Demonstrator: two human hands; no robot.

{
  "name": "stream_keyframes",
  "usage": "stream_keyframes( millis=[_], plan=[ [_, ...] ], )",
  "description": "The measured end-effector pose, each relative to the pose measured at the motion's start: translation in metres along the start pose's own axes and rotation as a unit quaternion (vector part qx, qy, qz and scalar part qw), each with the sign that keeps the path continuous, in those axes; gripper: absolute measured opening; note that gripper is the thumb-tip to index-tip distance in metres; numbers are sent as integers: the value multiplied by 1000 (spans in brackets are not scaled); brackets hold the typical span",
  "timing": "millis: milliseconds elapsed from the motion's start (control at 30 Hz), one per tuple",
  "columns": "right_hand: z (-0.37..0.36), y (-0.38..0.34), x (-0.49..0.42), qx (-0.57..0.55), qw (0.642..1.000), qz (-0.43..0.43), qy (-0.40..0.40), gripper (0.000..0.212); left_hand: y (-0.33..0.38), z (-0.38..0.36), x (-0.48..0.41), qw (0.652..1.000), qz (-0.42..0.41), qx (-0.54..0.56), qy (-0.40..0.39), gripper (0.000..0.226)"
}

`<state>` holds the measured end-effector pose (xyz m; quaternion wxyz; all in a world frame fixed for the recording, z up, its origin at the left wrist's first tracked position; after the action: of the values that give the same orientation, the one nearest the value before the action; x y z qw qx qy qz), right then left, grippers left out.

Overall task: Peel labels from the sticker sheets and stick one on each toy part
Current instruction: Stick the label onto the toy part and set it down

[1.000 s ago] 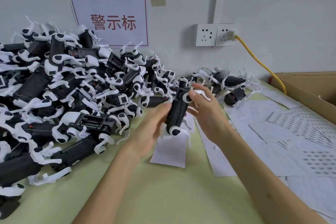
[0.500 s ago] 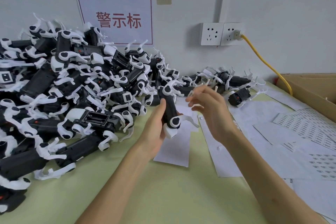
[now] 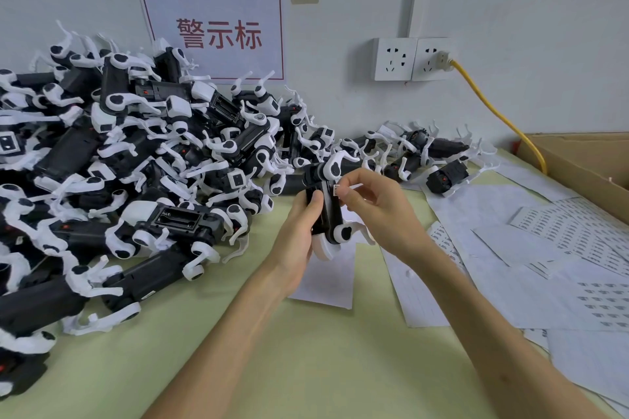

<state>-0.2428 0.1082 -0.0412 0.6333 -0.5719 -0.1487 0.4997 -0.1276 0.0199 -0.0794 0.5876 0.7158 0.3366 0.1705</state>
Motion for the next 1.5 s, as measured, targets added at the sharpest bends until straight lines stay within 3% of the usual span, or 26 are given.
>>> stream_keyframes(
  millis=[467, 867, 1067, 1233, 1367, 1500],
  plan=[
    [3, -4, 0, 24, 1000, -11, 14, 11, -2, 1, 2, 994, -40, -97, 11, 29],
    [2, 0, -1, 27, 999, -15, 19, 10, -3, -1, 3, 991, -65, -114, 3, 25],
    [2, 6, -3, -28, 998, -49, 26, 16, -3, 0, 4, 986, -91, -136, 3, 26],
    [6, 10, -4, -164, 977, -135, 4, 29, 1, -3, 5, 997, -59, -59, -4, 30],
    [3, 8, -3, -220, 967, -118, -55, 16, 4, -6, 7, 999, -33, 16, -19, 39],
    [1, 6, -2, -195, 975, -98, -44, 28, 5, -7, 9, 999, -29, 15, -43, 58]
  ],
)
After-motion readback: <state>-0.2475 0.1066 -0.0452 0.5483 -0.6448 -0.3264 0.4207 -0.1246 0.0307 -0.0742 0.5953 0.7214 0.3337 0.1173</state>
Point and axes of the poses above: each hand's wrist, its own x-axis away from the middle knuckle, its own z-axis out of the back of the hand, y = z × x, the point moved 2 cm from there along -x, towards the middle knuckle, and after that the axes turned 4 degrees about -z, right-handed, at the moved point
